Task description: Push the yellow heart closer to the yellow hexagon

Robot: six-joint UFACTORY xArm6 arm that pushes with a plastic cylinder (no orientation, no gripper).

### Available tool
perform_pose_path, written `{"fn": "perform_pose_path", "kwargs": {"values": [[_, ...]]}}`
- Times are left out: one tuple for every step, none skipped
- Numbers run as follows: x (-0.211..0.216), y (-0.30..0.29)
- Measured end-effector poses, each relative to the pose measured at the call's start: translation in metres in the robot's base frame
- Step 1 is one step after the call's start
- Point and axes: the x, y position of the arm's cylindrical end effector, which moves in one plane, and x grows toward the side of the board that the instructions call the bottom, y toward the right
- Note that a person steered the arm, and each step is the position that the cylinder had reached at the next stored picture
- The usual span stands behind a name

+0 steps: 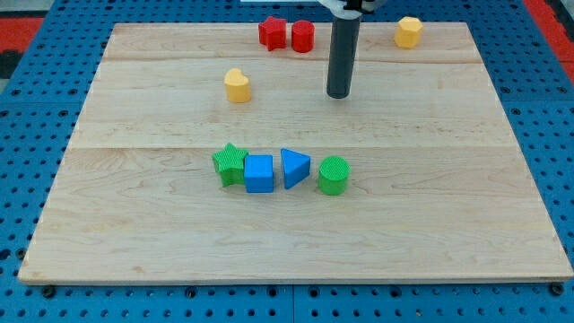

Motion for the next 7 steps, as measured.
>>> {"fn": "perform_pose_path", "kwargs": {"values": [[0.013, -0.016], [0.013, -0.037], [0.017, -0.065], [0.023, -0.094], [0.023, -0.127], [0.023, -0.173], [0.020, -0.196]]}}
